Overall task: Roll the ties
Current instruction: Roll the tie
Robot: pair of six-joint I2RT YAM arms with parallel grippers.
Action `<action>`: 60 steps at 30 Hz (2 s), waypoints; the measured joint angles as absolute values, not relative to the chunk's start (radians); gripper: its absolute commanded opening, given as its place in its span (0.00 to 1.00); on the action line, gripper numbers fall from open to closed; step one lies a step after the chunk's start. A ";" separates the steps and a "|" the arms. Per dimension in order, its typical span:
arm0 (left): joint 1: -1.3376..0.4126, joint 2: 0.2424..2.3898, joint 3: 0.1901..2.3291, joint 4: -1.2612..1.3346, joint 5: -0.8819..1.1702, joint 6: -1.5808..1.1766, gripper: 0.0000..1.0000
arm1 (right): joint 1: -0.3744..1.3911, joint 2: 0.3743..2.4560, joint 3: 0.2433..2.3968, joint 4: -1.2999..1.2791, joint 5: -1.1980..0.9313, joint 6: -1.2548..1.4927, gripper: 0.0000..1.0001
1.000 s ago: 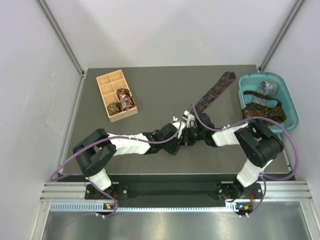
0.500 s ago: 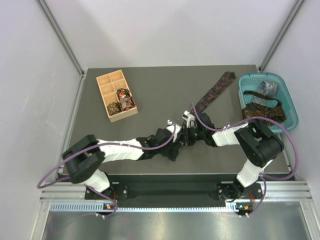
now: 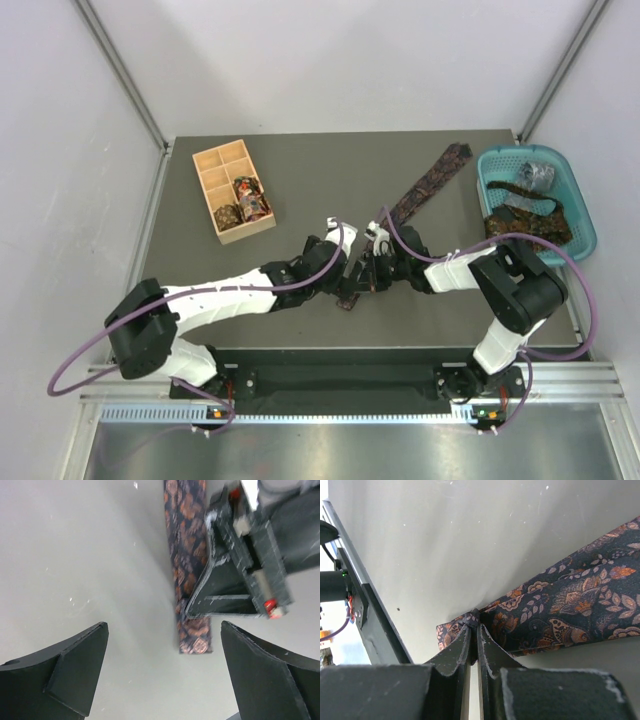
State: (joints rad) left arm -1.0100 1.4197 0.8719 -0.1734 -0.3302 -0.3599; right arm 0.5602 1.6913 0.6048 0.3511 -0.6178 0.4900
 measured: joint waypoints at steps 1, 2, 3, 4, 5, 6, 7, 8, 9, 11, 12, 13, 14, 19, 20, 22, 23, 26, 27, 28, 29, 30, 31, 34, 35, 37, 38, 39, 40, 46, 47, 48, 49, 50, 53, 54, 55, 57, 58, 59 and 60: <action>-1.011 1.424 0.872 -0.180 -0.330 -0.350 0.99 | 0.560 1.691 0.605 0.351 -0.618 0.490 0.05; -1.012 1.431 0.872 -0.190 -0.334 -0.342 0.99 | 0.560 1.691 0.605 0.352 -0.618 0.490 0.05; -1.014 1.449 0.879 -0.205 -0.344 -0.338 0.99 | 0.560 1.691 0.605 0.351 -0.618 0.490 0.05; -1.015 1.473 0.893 -0.228 -0.352 -0.337 0.99 | 0.560 1.692 0.605 0.352 -0.619 0.490 0.05; -1.015 1.509 0.916 -0.254 -0.358 -0.337 0.99 | 0.560 1.692 0.605 0.352 -0.619 0.490 0.05; -1.015 1.539 0.933 -0.267 -0.356 -0.337 0.99 | 0.560 1.692 0.605 0.352 -0.619 0.490 0.05; -1.015 1.569 0.945 -0.276 -0.350 -0.337 0.97 | 0.560 1.692 0.605 0.352 -0.619 0.490 0.05; -1.015 1.589 0.950 -0.283 -0.338 -0.338 0.96 | 0.560 1.692 0.605 0.352 -0.619 0.490 0.05; -1.015 1.604 0.950 -0.289 -0.322 -0.339 0.95 | 0.560 1.692 0.605 0.352 -0.620 0.490 0.04; -1.015 1.625 0.950 -0.299 -0.292 -0.344 0.95 | 0.560 1.692 0.605 0.352 -0.620 0.490 0.05; -1.015 1.629 0.947 -0.295 -0.276 -0.349 0.95 | 0.560 1.692 0.605 0.352 -0.620 0.490 0.05; -1.015 1.630 0.942 -0.289 -0.265 -0.353 0.94 | 0.560 1.692 0.605 0.352 -0.621 0.490 0.05; -1.015 1.630 0.932 -0.273 -0.250 -0.360 0.93 | 0.560 1.694 0.605 0.353 -0.622 0.490 0.04; -1.015 1.629 0.880 -0.202 -0.187 -0.380 0.87 | 0.557 1.697 0.605 0.356 -0.627 0.491 0.04; -1.015 1.629 0.875 -0.193 -0.176 -0.381 0.86 | 0.556 1.697 0.605 0.356 -0.628 0.490 0.04; -1.015 1.630 0.873 -0.179 -0.163 -0.384 0.83 | 0.555 1.698 0.605 0.357 -0.630 0.491 0.04; -1.015 1.630 0.875 -0.171 -0.156 -0.385 0.77 | 0.555 1.698 0.605 0.357 -0.630 0.491 0.04; -1.015 1.657 0.891 -0.163 -0.142 -0.392 0.73 | 0.555 1.698 0.605 0.357 -0.631 0.491 0.04; -1.015 1.678 0.900 -0.157 -0.143 -0.389 0.72 | 0.555 1.698 0.605 0.357 -0.631 0.491 0.04; -1.015 1.689 0.911 -0.150 -0.138 -0.392 0.70 | 0.555 1.698 0.605 0.357 -0.631 0.491 0.04; -1.015 1.698 0.920 -0.140 -0.136 -0.394 0.67 | 0.555 1.698 0.605 0.357 -0.631 0.491 0.04; -1.015 1.707 0.926 -0.128 -0.135 -0.397 0.65 | 0.555 1.698 0.605 0.357 -0.631 0.491 0.04; -1.015 1.711 0.929 -0.124 -0.131 -0.397 0.63 | 0.554 1.698 0.605 0.358 -0.630 0.491 0.04; -1.016 1.714 0.929 -0.120 -0.130 -0.400 0.60 | 0.552 1.699 0.605 0.358 -0.632 0.491 0.04; -1.019 1.716 0.930 -0.119 -0.133 -0.399 0.60 | 0.551 1.699 0.605 0.358 -0.632 0.491 0.04; -1.026 1.718 0.931 -0.119 -0.146 -0.398 0.59 | 0.551 1.699 0.605 0.358 -0.632 0.491 0.04; -1.030 1.718 0.931 -0.120 -0.154 -0.398 0.60 | 0.551 1.699 0.605 0.358 -0.632 0.491 0.04; -1.034 1.719 0.931 -0.119 -0.163 -0.399 0.61 | 0.551 1.699 0.605 0.358 -0.632 0.491 0.04; -1.040 1.720 0.931 -0.120 -0.176 -0.399 0.63 | 0.551 1.699 0.605 0.358 -0.632 0.491 0.04; -1.080 1.720 0.920 -0.116 -0.259 -0.395 0.64 | 0.549 1.703 0.605 0.360 -0.638 0.491 0.04; -1.086 1.718 0.913 -0.109 -0.273 -0.393 0.64 | 0.547 1.705 0.605 0.361 -0.641 0.492 0.04; -1.090 1.715 0.905 -0.099 -0.284 -0.392 0.64 | 0.546 1.705 0.605 0.363 -0.644 0.492 0.04; -1.093 1.712 0.900 -0.096 -0.290 -0.390 0.64 | 0.546 1.705 0.605 0.363 -0.645 0.492 0.04; -1.096 1.708 0.892 -0.091 -0.299 -0.391 0.64 | 0.546 1.705 0.605 0.364 -0.645 0.492 0.04; -1.096 1.703 0.883 -0.083 -0.305 -0.392 0.61 | 0.545 1.706 0.605 0.364 -0.647 0.492 0.04; -1.096 1.703 0.883 -0.083 -0.306 -0.392 0.59 | 0.545 1.707 0.605 0.366 -0.649 0.492 0.04; -1.096 1.703 0.883 -0.082 -0.306 -0.392 0.58 | 0.544 1.708 0.605 0.366 -0.650 0.492 0.04; -1.096 1.705 0.883 -0.079 -0.306 -0.392 0.54 | 0.542 1.710 0.605 0.368 -0.653 0.494 0.04; -1.096 1.706 0.883 -0.078 -0.307 -0.392 0.52 | 0.541 1.710 0.605 0.368 -0.654 0.494 0.04; -1.096 1.707 0.883 -0.075 -0.307 -0.392 0.51 | 0.541 1.710 0.605 0.368 -0.655 0.494 0.04; -1.096 1.708 0.883 -0.074 -0.307 -0.392 0.50 | 0.540 1.711 0.605 0.368 -0.656 0.495 0.04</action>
